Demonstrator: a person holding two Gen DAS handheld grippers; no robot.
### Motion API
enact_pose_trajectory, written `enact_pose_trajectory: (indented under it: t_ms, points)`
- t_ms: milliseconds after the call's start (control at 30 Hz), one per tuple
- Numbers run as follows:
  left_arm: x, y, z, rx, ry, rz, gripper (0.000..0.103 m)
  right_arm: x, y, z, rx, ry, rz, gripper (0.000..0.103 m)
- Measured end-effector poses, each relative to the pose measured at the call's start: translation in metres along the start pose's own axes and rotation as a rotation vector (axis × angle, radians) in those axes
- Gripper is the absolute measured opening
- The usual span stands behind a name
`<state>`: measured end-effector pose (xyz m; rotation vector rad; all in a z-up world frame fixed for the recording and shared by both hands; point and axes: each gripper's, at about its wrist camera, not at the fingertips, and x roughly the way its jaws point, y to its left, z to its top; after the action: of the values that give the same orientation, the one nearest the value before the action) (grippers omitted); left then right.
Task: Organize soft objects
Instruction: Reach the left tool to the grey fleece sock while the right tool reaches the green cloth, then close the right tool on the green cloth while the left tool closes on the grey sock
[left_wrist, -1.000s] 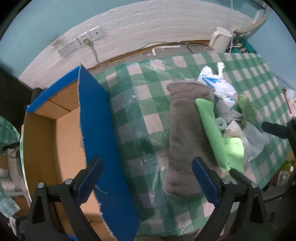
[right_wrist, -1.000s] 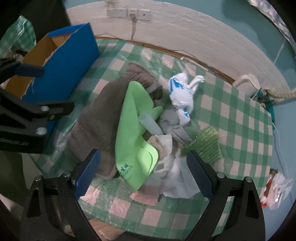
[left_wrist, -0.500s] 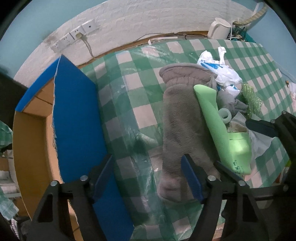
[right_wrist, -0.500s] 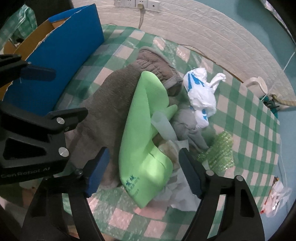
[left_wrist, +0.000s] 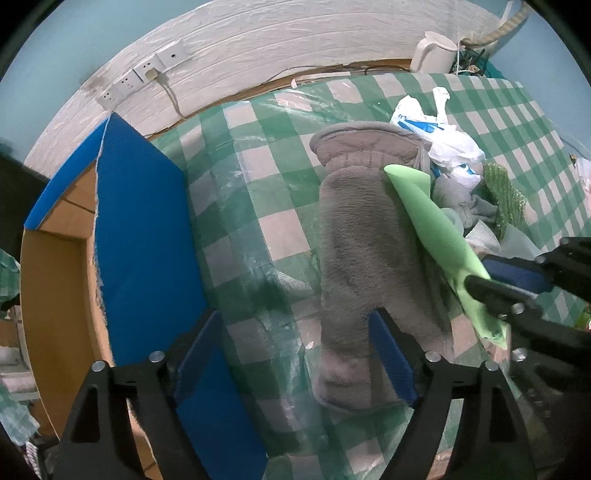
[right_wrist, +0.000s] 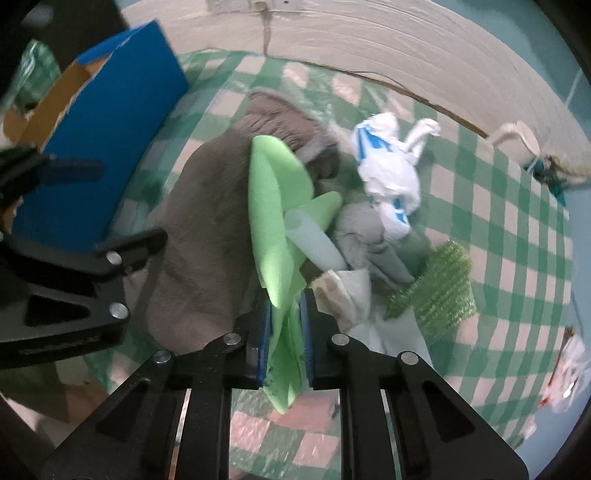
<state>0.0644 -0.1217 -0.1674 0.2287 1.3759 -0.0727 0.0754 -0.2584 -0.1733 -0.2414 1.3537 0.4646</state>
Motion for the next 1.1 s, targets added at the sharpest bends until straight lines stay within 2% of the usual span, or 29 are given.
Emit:
enact_pose_trajectory:
  t_ms: [167,400,467,533,767,1100]
  points:
    - [0.003,-0.005,0.004,0.001,-0.005,0.010,0.090,-0.011,-0.014,0.001,0.057,-0.007,0.041,0.014]
    - [0.006,-0.004,0.009,-0.011,-0.002,0.013,0.092,-0.009,-0.015,0.001,0.042,-0.012,0.076,0.015]
    - [0.005,-0.005,0.007,-0.006,-0.006,0.013,0.092,-0.001,-0.015,-0.001,0.041,-0.008,0.066,0.030]
    - [0.006,-0.006,0.008,-0.003,-0.004,0.020,0.092,0.003,-0.013,-0.001,0.039,-0.004,0.072,0.036]
    - [0.007,-0.002,0.006,0.003,0.003,0.040,0.092,0.013,-0.015,0.006,0.049,0.000,0.094,0.041]
    - [0.009,0.002,0.003,0.028,0.010,0.041,0.093,0.022,-0.018,0.009,0.040,0.009,0.143,0.042]
